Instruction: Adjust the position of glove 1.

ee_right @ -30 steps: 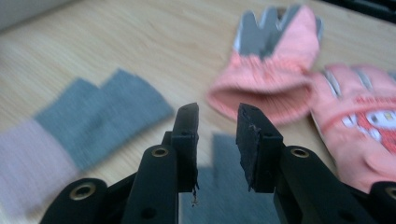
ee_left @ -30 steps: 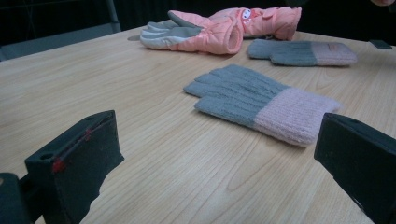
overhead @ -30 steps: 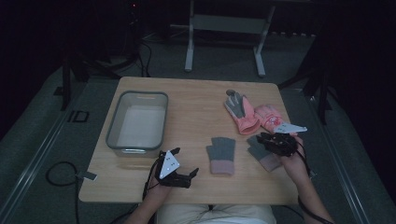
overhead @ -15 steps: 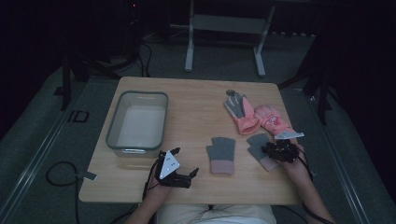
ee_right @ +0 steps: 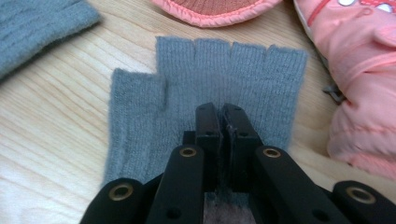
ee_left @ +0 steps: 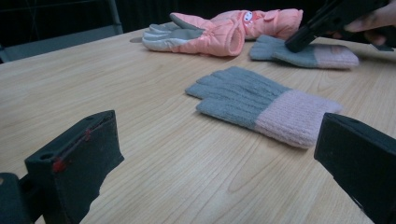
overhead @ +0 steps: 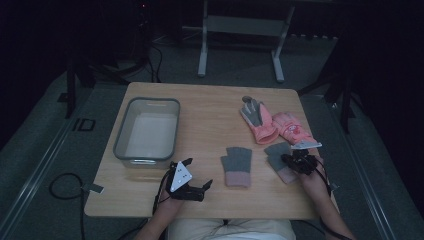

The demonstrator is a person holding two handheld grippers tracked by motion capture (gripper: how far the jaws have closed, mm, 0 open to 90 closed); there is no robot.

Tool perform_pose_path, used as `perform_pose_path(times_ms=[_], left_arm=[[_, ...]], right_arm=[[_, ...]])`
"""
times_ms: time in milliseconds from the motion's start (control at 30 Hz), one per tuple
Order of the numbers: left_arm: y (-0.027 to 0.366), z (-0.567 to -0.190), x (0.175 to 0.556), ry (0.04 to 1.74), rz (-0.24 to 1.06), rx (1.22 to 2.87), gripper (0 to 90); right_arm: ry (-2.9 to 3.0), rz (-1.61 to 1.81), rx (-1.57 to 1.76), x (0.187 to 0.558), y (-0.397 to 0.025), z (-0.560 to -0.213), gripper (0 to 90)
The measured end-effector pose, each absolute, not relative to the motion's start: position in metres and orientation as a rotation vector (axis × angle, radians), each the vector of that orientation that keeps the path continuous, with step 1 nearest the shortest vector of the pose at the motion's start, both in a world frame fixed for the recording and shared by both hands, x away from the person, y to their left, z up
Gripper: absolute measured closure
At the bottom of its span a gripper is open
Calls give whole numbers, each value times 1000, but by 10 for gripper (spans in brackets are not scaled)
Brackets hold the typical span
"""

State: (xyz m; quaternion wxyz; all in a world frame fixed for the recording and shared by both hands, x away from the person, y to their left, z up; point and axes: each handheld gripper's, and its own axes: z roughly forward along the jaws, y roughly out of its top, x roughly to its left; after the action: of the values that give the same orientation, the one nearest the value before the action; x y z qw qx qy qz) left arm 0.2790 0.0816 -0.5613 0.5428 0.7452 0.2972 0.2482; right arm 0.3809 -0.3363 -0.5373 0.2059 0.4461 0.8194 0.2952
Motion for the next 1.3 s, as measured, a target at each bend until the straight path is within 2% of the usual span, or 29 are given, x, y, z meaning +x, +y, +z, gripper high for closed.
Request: perform_pose_path(times_ms=[267,567,833,1300], left_arm=[[81,-561,279,702,593,1773,0],[81,-561,278,700,604,1775,0],[81,-561,278,694,600,1775,0],[81,-561,278,693,605,1778,0]], right_arm=[[2119,934,1315,348,-324,-491,863],[1944,991,1479,323,-314,-476,863],[1924,971,1548,317,-303,-489,863],[1894,887,1659,335,-303,-531,859]])
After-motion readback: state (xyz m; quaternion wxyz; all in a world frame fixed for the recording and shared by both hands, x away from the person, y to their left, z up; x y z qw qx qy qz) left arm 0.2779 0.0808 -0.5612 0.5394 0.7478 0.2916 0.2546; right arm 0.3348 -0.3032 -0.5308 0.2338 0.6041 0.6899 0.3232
